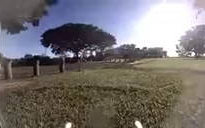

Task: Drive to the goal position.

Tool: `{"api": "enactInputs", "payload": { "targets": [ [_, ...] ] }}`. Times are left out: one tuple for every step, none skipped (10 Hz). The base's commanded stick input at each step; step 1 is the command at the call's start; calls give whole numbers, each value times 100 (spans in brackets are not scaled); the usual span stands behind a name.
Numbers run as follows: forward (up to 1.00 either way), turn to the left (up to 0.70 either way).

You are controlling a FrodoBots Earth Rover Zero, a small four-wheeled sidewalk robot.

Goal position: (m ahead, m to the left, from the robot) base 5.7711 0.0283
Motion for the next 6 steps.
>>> {"api": "enactInputs", "payload": {
  "targets": [
    [45,0],
    [45,0],
    [45,0],
    [45,0],
    [45,0],
    [45,0]
  ]
}}
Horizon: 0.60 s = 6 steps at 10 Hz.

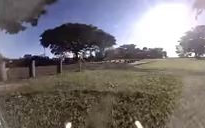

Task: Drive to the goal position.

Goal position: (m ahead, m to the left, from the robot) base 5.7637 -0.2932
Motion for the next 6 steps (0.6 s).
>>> {"api": "enactInputs", "payload": {
  "targets": [
    [45,0],
    [45,0],
    [45,0],
    [45,0],
    [45,0],
    [45,0]
  ]
}}
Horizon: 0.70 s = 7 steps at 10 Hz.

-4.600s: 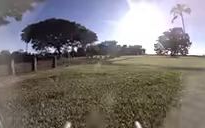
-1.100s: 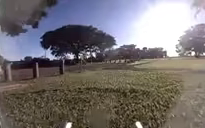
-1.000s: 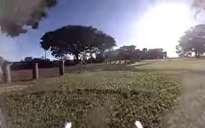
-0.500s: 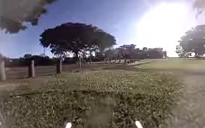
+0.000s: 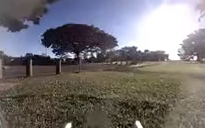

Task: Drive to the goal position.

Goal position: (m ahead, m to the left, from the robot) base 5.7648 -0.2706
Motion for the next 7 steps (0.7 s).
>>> {"api": "enactInputs", "payload": {
  "targets": [
    [45,0],
    [45,0],
    [45,0],
    [45,0],
    [45,0],
    [45,0],
    [45,0]
  ]
}}
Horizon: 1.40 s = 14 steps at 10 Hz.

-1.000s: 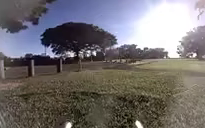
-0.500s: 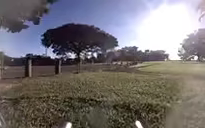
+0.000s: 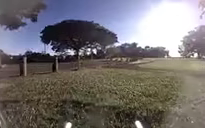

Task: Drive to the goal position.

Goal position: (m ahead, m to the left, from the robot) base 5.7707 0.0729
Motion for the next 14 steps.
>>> {"api": "enactInputs", "payload": {
  "targets": [
    [45,0],
    [45,0],
    [45,0],
    [45,0],
    [45,0],
    [45,0],
    [45,0],
    [45,0],
    [45,0],
    [45,0],
    [39,0],
    [7,0],
    [0,0],
    [-45,0]
  ]
}}
